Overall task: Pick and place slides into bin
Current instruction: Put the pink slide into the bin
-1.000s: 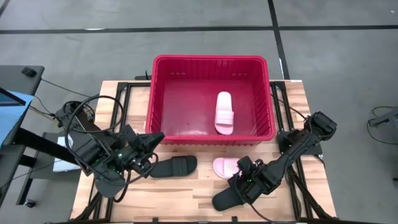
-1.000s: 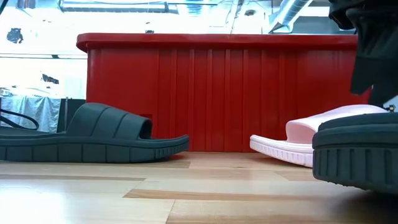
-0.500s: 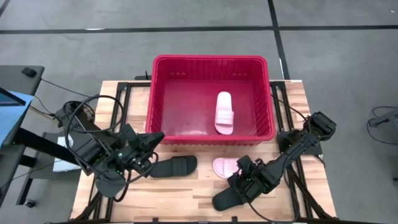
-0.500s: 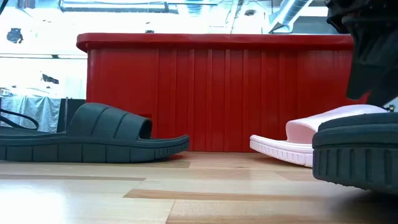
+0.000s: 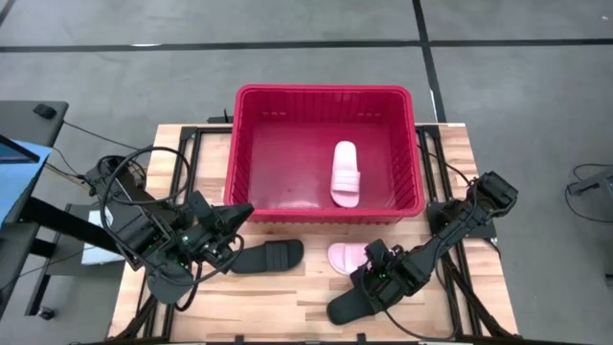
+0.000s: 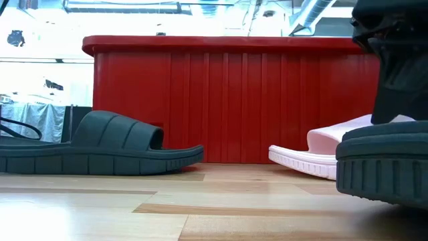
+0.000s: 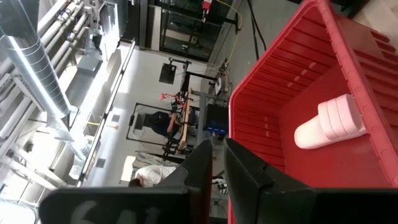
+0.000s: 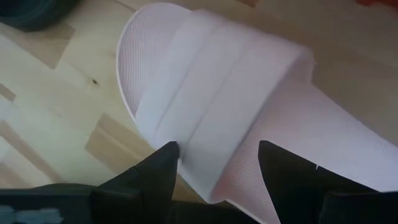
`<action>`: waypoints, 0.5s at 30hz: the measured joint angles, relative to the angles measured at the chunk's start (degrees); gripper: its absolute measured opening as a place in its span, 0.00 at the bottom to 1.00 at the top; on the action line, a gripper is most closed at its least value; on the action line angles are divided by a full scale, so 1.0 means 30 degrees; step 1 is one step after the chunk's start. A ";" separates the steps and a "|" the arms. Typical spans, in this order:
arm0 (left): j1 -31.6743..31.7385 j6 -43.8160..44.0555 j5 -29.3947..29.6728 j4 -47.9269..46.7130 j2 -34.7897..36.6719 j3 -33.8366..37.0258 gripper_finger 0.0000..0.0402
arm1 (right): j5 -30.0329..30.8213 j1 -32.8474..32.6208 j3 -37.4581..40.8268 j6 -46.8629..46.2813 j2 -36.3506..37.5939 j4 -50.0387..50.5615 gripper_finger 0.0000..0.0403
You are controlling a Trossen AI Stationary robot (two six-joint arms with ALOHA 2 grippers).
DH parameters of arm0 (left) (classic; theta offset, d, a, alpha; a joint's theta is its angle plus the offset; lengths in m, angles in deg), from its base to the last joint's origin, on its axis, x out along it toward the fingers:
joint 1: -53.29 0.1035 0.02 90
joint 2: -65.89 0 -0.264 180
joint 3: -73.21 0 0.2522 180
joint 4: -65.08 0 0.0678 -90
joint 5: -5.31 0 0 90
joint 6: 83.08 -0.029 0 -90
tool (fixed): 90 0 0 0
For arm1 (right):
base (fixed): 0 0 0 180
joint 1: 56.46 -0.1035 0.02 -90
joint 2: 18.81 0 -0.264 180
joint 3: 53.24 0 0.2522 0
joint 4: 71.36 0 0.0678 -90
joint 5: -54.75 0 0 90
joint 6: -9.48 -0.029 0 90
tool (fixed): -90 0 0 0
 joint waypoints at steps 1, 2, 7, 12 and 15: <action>0.0000 0.0007 0.0000 -0.0005 0.0000 0.0000 0.08 | 0.0038 0.0003 0.0005 0.0000 0.0000 -0.0001 0.54; 0.0000 0.0007 0.0000 0.0000 0.0000 0.0000 0.08 | 0.0045 0.0000 0.0005 0.0007 0.0000 -0.0023 0.53; 0.0000 0.0007 -0.0007 0.0000 0.0000 0.0000 0.08 | 0.0036 0.0007 0.0005 0.0047 0.0000 -0.0279 0.38; 0.0000 0.0007 -0.0007 0.0000 0.0000 0.0000 0.08 | 0.0064 0.0007 0.0005 0.0916 0.0000 -0.1046 0.05; 0.0000 0.0007 -0.0015 0.0000 0.0000 0.0000 0.08 | 0.0067 0.0007 0.0013 0.0882 0.0000 -0.1100 0.04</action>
